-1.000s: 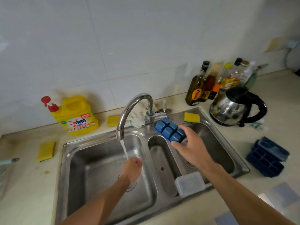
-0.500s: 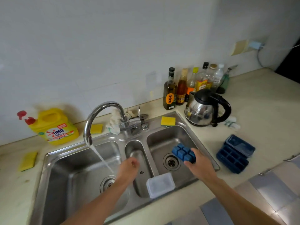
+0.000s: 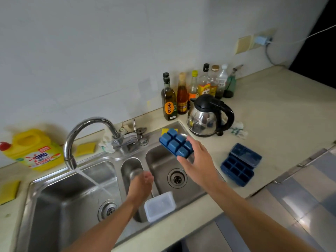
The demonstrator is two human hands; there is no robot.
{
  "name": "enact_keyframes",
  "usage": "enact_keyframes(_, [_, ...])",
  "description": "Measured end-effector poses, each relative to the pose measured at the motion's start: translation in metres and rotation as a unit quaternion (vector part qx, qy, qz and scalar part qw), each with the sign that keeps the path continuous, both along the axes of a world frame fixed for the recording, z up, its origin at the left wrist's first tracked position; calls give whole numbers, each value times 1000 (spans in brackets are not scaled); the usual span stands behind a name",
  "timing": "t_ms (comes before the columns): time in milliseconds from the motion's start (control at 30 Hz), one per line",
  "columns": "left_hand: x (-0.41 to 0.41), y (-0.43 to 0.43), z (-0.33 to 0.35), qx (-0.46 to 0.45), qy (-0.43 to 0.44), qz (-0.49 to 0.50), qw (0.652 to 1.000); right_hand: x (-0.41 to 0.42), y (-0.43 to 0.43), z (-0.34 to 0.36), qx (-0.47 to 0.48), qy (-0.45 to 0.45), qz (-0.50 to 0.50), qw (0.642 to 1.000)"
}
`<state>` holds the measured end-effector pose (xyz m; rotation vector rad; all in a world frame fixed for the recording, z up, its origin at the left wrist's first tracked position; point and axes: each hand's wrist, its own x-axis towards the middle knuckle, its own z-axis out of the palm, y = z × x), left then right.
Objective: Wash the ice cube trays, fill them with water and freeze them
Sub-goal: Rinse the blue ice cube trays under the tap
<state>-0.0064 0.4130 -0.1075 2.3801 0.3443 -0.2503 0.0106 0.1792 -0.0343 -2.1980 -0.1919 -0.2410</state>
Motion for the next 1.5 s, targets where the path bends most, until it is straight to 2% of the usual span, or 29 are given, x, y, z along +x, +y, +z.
enact_keyframes(67, [11, 2, 2, -2, -3, 4, 1000, 8, 4, 3, 19, -55, 2, 998])
enact_keyframes(133, [22, 3, 1, -15, -5, -2, 1000, 12, 1, -13, -21, -34, 0, 999])
enact_keyframes(200, [31, 6, -1, -26, -8, 0, 1000, 9, -8, -41, -130, 100, -4, 986])
enact_keyframes(267, [40, 9, -8, -28, -13, -5, 1000, 3, -14, -65, -214, 221, -3, 951])
enact_keyframes(300, [45, 10, -13, -31, -14, -5, 999, 3, -13, -73, -212, 223, -17, 951])
enact_keyframes(433, [67, 12, -27, -38, 7, -4, 999, 21, -2, -68, -132, 74, -59, 987])
enact_keyframes(500, [75, 13, -30, -39, 15, -8, 999, 31, 5, -65, -133, 45, -57, 988])
enact_keyframes(533, [78, 13, -30, -39, 15, -8, 999, 34, 5, -66, -141, 61, -52, 987])
enact_keyframes(633, [81, 14, -33, -46, 10, -21, 999, 36, 4, -78, -200, 199, -25, 959])
enact_keyframes(667, [80, 15, -33, -45, 12, -26, 999, 34, 4, -82, -203, 213, -29, 955])
enact_keyframes(800, [85, 16, -35, -16, 15, -29, 999, 35, 14, -90, -160, 123, -47, 978])
enact_keyframes(900, [84, 10, -34, -32, 3, -34, 999, 37, 16, -90, -168, 201, -14, 965])
enact_keyframes(1067, [75, -14, -29, -49, -8, -43, 998, 33, 5, -90, -129, 218, 7, 967])
enact_keyframes(1167, [66, -36, -22, -67, -25, -28, 997, 32, -15, -80, -71, 227, 8, 971])
enact_keyframes(1233, [58, -56, -14, -75, -50, -1, 996, 34, -34, -67, 3, 254, 22, 967])
enact_keyframes(1300, [50, -79, -6, -78, -86, 3, 993, 34, -53, -54, 149, 343, 31, 927])
enact_keyframes(1367, [45, -102, 3, -98, -121, 0, 988, 36, -74, -41, 301, 432, 22, 850])
enact_keyframes(1433, [43, -124, 12, -139, -137, 17, 981, 35, -100, -32, 386, 479, 32, 788])
enact_keyframes(1500, [41, -145, 19, -180, -145, 32, 973, 31, -124, -25, 422, 507, 55, 749])
